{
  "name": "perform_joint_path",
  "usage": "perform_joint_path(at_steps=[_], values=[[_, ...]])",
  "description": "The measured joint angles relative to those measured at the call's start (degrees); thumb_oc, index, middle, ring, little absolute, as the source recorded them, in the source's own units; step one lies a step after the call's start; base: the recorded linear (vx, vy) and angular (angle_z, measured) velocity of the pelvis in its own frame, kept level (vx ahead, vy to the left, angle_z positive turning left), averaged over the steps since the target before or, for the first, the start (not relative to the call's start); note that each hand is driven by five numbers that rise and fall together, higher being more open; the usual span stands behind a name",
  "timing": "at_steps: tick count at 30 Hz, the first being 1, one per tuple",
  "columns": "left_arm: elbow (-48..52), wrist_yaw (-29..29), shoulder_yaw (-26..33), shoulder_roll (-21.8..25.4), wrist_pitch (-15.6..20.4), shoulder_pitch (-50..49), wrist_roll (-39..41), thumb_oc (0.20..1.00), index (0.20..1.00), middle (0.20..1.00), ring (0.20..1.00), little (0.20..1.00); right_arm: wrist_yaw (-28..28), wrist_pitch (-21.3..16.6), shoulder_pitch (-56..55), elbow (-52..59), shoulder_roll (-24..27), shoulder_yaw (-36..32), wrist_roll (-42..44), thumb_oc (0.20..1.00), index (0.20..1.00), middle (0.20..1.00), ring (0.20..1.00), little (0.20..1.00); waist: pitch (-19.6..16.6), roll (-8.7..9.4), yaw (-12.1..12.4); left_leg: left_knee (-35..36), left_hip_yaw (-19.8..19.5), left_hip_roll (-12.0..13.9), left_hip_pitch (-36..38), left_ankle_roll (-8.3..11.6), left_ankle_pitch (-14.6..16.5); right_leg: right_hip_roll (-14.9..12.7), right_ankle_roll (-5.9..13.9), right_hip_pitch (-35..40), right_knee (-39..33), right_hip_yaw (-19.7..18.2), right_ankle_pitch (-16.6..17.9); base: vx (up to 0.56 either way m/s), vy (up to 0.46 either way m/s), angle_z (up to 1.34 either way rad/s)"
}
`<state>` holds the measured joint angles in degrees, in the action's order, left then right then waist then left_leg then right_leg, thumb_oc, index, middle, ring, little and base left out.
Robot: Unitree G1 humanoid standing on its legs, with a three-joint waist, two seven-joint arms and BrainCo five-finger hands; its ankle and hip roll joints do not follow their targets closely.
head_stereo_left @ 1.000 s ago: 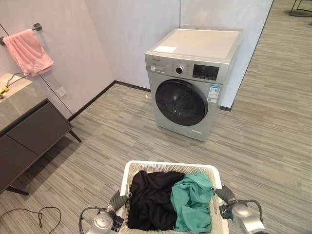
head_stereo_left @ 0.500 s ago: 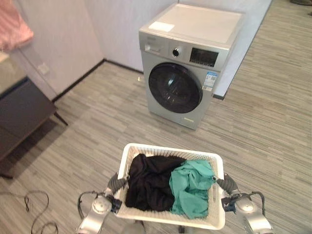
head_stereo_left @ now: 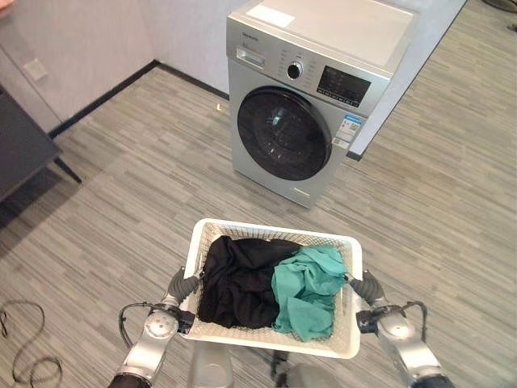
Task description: Grab the laundry basket,head to the washer,open it,put in the laundry and shut it.
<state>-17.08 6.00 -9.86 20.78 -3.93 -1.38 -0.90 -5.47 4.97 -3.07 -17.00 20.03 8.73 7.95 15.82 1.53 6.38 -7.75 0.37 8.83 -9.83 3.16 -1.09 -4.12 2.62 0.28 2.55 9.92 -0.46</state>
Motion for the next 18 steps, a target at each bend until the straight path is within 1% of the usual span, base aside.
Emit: perform_joint_path(at_steps=[1, 2, 3, 4, 5, 6, 7, 8, 9, 10, 11, 12, 13, 14, 15, 16, 17, 18], values=[[-0.02, 0.01, 0.15, 0.73, -0.07, -0.23, -0.11, 0.200, 0.200, 0.200, 0.200, 0.200, -0.14, -0.03, -0.49, 0.36, -0.89, -0.08, -0.01, 0.200, 0.200, 0.200, 0.200, 0.200, -0.28, 0.47, -0.06, 0.45, 1.22, -1.54, 1.50, -0.21, 0.26, -2.15, 0.83, -1.82, 5.83, -0.73, -1.96, 0.17, 0.307, -0.37], [1.11, -0.04, 0.20, 1.93, 0.23, -0.54, -0.32, 0.200, 0.200, 0.200, 0.200, 0.200, -0.11, -0.12, -2.17, 1.51, -1.19, 0.08, -0.01, 0.200, 0.200, 0.200, 0.200, 0.200, -0.87, 0.64, -1.13, -0.73, 2.50, -4.03, 3.03, -2.45, 1.39, -6.47, 1.04, -3.77, 15.36, -0.83, -4.80, 0.25, 0.424, -0.03], [2.41, -0.09, 0.29, 2.67, 0.28, -0.52, -0.61, 0.200, 0.200, 0.200, 0.200, 0.200, -0.01, -0.15, -2.77, 2.00, -1.50, 0.07, 0.00, 0.200, 0.200, 0.200, 0.200, 0.200, -1.12, 0.91, -1.35, -1.84, 3.26, -5.63, 3.84, -3.28, 2.96, -8.53, 0.78, -5.09, 20.20, -0.63, -4.95, 0.26, 0.432, 0.13], [3.75, -0.10, 0.54, 3.74, 0.39, -1.17, -1.46, 0.200, 0.200, 0.200, 0.200, 0.200, 0.06, -0.15, -3.34, 2.50, -2.01, 0.04, 0.00, 0.200, 0.200, 0.200, 0.200, 0.200, -1.44, 1.20, -1.34, -3.48, 4.00, -6.52, 3.84, -3.88, 3.37, -9.63, 1.82, -6.27, 22.73, -1.51, -4.18, 0.35, 0.468, -0.31], [6.50, -0.13, 2.40, 5.36, 0.38, -3.18, -1.86, 0.200, 0.200, 0.200, 0.200, 0.200, 0.42, -0.19, -2.38, 3.13, -3.46, -0.10, -0.35, 0.200, 0.200, 0.200, 0.200, 0.200, -1.43, 1.24, -1.10, -4.45, 6.80, -7.29, 5.22, -5.47, 5.57, -12.50, 2.73, -10.07, 30.00, -0.44, -1.42, 0.27, 0.343, -0.67], [7.52, -0.13, 3.72, 5.77, 0.44, -4.41, -1.92, 0.200, 0.200, 0.200, 0.200, 0.200, 0.85, -0.18, -1.98, 3.33, -4.26, 0.01, -0.74, 0.200, 0.200, 0.200, 0.200, 0.200, -1.49, 0.74, -1.04, -3.03, 8.56, -7.55, 7.15, -6.89, 6.72, -14.32, 3.05, -12.61, 34.15, 2.88, -0.47, 0.28, 0.304, -0.78], [7.86, -0.13, 4.63, 5.73, 0.48, -5.09, -1.93, 0.200, 0.200, 0.200, 0.200, 0.200, 1.04, -0.18, -2.19, 4.06, -4.49, 0.42, -1.05, 0.200, 0.200, 0.200, 0.200, 0.200, -1.53, -0.04, -1.28, -2.21, 9.37, -7.54, 8.53, -7.64, 7.23, -15.17, 2.93, -13.38, 34.45, 4.92, -1.09, 0.28, 0.240, -0.52], [8.52, -0.16, 4.88, 5.86, 0.77, -5.59, -1.96, 0.200, 0.200, 0.200, 0.200, 0.200, 1.05, -0.18, -3.03, 5.31, -4.35, 0.47, -1.96, 0.200, 0.200, 0.200, 0.200, 0.200, -1.74, -0.68, -2.12, -1.07, 9.67, -8.16, 10.03, -7.67, 7.23, -15.12, 3.80, -14.25, 32.98, 6.67, -1.69, 0.30, 0.241, -0.35], [9.22, -0.15, 5.16, 5.99, 1.34, -6.40, -1.96, 0.200, 0.200, 0.200, 0.200, 0.200, 1.28, -0.19, -3.12, 5.43, -4.41, 0.47, -2.04, 0.200, 0.200, 0.200, 0.200, 0.200, -1.55, -0.84, -2.47, 0.55, 10.30, -8.99, 11.46, -7.77, 7.38, -15.04, 5.17, -15.04, 30.78, 7.38, -2.59, 0.28, 0.164, -0.33], [9.26, -0.16, 5.20, 5.95, 1.73, -6.85, -1.96, 0.200, 0.200, 0.200, 0.200, 0.200, 1.35, -0.19, -3.13, 5.43, -4.35, 0.44, -2.06, 0.200, 0.200, 0.200, 0.200, 0.200, -1.51, -0.61, -2.68, 2.05, 11.25, -9.49, 12.81, -7.96, 7.12, -14.71, 5.59, -15.83, 28.05, 8.60, -2.88, 0.32, 0.067, -0.33], [8.70, -0.32, 4.96, 5.54, 1.70, -6.76, -1.97, 0.200, 0.200, 0.200, 0.200, 0.200, 1.24, -0.13, -2.61, 5.24, -4.11, 0.41, -2.12, 0.200, 0.200, 0.200, 0.200, 0.200, -1.53, -0.25, -4.04, 2.62, 12.05, -10.53, 13.60, -7.54, 6.91, -14.33, 5.37, -17.30, 23.19, 11.26, -2.48, 0.28, 0.057, -0.24], [8.62, -0.32, 4.99, 5.10, 1.77, -6.82, -2.00, 0.200, 0.200, 0.200, 0.200, 0.200, 1.28, -0.14, -2.92, 5.28, -3.96, 0.41, -2.14, 0.200, 0.200, 0.200, 0.200, 0.200, -1.67, -0.13, -4.50, 3.60, 12.41, -11.01, 14.34, -7.03, 7.48, -13.81, 5.99, -17.87, 20.26, 13.00, -2.04, 0.30, 0.020, -0.21], [8.35, -0.33, 4.99, 4.72, 1.74, -6.82, -2.03, 0.200, 0.200, 0.200, 0.200, 0.200, 1.25, -0.11, -3.09, 5.23, -3.95, 0.41, -2.18, 0.200, 0.200, 0.200, 0.200, 0.200, -1.88, 0.27, -4.59, 4.53, 12.97, -11.77, 14.91, -7.00, 7.51, -13.41, 6.22, -18.64, 16.25, 15.37, -1.27, 0.28, -0.040, -0.14], [7.99, -0.42, 4.97, 4.38, 1.66, -6.69, -2.21, 0.200, 0.200, 0.200, 0.200, 0.200, 1.23, -0.09, -3.26, 5.03, -3.71, 0.45, -2.21, 0.200, 0.200, 0.200, 0.200, 0.200, -1.99, 0.98, -5.43, 4.41, 14.47, -12.56, 14.99, -7.38, 7.20, -12.89, 4.99, -19.16, 11.68, 17.27, 0.43, 0.43, -0.042, -0.12], [7.29, -0.39, 4.97, 3.37, 1.70, -6.33, -2.51, 0.200, 0.200, 0.200, 0.200, 0.200, 1.15, -0.09, -3.30, 4.68, -3.55, 0.44, -2.31, 0.200, 0.200, 0.200, 0.200, 0.200, -1.89, 0.77, -5.81, 4.75, 13.92, -12.77, 15.84, -6.74, 7.96, -11.31, 5.56, -19.10, 8.03, 16.72, 1.50, 0.31, -0.033, 0.05], [6.27, -0.39, 4.76, 3.19, 1.66, -5.74, -2.54, 0.200, 0.200, 0.200, 0.200, 0.200, 0.93, -0.09, -3.25, 4.29, -3.55, 0.43, -2.66, 0.200, 0.200, 0.200, 0.200, 0.200, -2.02, 0.76, -6.03, 4.71, 13.83, -12.95, 16.04, -6.81, 7.93, -10.43, 5.32, -19.00, 6.18, 15.23, 2.73, 0.36, -0.042, 0.20], [5.06, -0.39, 4.47, 3.01, 1.59, -4.65, -2.92, 0.200, 0.200, 0.200, 0.200, 0.200, 0.91, -0.09, -3.25, 3.99, -3.39, 0.43, -3.21, 0.200, 0.200, 0.200, 0.200, 0.200, -1.99, 0.71, -6.79, 4.79, 12.51, -13.06, 16.51, -6.80, 7.93, -9.35, 4.89, -18.93, 4.83, 12.65, 3.99, 0.24, -0.033, 0.46], [4.35, -0.34, 4.37, 2.34, 1.46, -3.56, -3.79, 0.200, 0.200, 0.200, 0.200, 0.200, 0.79, -0.11, -3.53, 3.96, -3.30, 0.42, -3.22, 0.200, 0.200, 0.200, 0.200, 0.200, -1.93, 0.57, -7.61, 4.99, 10.83, -13.12, 17.25, -6.23, 8.52, -7.68, 4.92, -18.26, 5.37, 9.53, 4.06, 0.33, -0.047, 0.61]])
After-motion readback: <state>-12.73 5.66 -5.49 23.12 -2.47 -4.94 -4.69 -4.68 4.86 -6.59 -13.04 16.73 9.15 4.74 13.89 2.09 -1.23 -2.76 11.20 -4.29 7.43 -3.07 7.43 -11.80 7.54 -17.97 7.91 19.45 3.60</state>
